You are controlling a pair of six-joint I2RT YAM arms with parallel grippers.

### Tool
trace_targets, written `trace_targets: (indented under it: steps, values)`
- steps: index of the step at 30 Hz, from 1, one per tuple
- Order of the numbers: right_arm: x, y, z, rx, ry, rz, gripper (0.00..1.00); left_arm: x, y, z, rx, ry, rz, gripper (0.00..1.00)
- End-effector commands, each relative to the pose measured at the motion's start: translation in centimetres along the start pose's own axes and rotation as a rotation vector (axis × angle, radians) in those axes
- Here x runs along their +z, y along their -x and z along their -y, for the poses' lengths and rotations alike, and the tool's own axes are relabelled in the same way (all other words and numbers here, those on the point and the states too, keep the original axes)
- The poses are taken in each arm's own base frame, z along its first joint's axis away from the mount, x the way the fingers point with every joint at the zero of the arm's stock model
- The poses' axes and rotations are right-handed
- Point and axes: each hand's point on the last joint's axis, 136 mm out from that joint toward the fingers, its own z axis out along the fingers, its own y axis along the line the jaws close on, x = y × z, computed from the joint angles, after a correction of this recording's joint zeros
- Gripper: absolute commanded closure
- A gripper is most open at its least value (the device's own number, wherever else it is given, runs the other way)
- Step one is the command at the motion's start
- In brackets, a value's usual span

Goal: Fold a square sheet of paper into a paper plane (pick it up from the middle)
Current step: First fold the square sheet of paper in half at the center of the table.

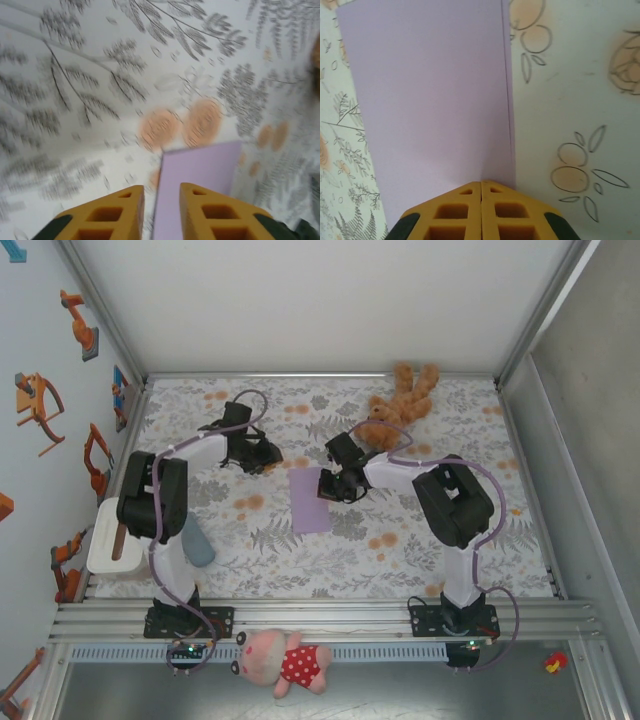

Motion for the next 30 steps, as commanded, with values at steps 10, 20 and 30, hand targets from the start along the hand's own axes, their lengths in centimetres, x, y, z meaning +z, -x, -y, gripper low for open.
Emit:
trace_targets:
  steps: [10, 20, 30]
  values:
    - [-6.5, 0.2, 0.8, 0.062, 0.038, 0.168, 0.41, -0.5, -7.0, 3.4, -0.062, -0.155, -0.105, 0.60]
    - [-5.4, -2.4, 1.7, 0.096, 0.110, 0.112, 0.52, 2.9, -7.4, 3.3, -0.084, -0.113, -0.133, 0.62]
    - [-4.2, -4.3, 2.4, 0.156, 0.147, 0.054, 0.60, 4.4, -7.4, 0.5, -0.150, 0.011, -0.119, 0.63]
